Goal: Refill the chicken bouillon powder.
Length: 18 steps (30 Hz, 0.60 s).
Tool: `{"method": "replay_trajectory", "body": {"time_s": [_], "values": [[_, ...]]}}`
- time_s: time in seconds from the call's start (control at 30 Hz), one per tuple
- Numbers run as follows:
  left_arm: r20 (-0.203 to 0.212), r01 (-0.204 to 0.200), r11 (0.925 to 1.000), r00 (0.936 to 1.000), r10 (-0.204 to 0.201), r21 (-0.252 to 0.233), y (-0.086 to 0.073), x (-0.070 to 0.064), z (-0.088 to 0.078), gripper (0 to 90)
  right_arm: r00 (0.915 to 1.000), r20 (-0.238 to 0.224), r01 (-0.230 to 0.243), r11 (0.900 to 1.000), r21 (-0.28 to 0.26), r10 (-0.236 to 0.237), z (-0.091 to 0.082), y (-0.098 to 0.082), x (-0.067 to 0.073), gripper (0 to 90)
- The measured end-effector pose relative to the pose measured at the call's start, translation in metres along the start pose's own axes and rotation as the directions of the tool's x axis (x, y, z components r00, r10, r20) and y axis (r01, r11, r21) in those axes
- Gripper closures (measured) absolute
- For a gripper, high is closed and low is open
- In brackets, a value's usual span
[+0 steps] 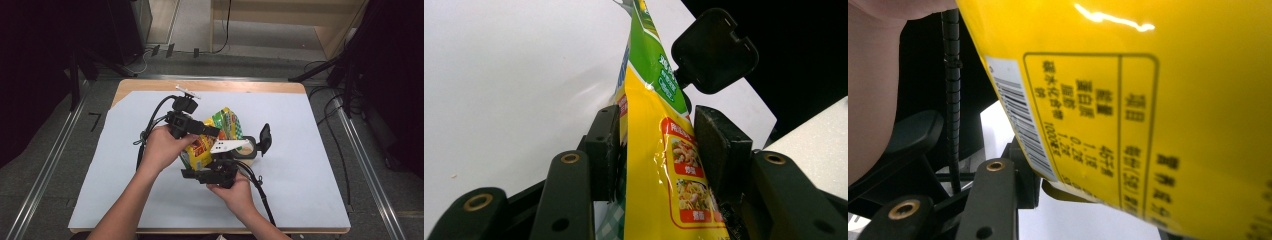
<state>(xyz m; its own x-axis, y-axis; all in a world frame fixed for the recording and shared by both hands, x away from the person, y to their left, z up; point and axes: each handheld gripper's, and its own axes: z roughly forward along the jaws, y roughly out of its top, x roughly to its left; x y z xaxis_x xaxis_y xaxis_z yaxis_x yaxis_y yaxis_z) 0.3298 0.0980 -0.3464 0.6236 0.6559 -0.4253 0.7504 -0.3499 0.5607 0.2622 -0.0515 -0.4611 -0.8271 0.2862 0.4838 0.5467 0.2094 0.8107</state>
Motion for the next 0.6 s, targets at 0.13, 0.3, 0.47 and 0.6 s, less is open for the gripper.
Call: {"method": "replay_trajectory", "body": {"time_s": [0.13,0.3,0.47,0.6], "values": [[-0.003,-0.002,1.0000,1.0000,0.002,-0.002,-0.0001,-0.0004,0.0004,56.2,1.0000,-0.002,-0.002,1.000,0.000,0.002,-0.0005,0.0001,-0.0002,59.6],[-0.002,0.002,1.0000,1.0000,-0.002,0.002,-0.0004,-0.0003,0.0017,56.4,1.0000,0.000,-0.006,1.000,0.002,0.006,-0.0004,-0.0009,-0.0005,59.5],[-0.001,0.003,1.0000,1.0000,-0.003,0.001,-0.0002,-0.0002,0.0015,56.5,1.0000,-0.001,-0.003,1.000,0.006,0.003,-0.0009,-0.0003,-0.0011,59.6],[-0.001,0.003,1.0000,1.0000,-0.003,0.002,-0.0002,-0.0005,0.0014,56.5,1.0000,-0.004,-0.007,1.000,0.006,0.007,-0.0014,-0.0003,-0.0006,59.6]]}}
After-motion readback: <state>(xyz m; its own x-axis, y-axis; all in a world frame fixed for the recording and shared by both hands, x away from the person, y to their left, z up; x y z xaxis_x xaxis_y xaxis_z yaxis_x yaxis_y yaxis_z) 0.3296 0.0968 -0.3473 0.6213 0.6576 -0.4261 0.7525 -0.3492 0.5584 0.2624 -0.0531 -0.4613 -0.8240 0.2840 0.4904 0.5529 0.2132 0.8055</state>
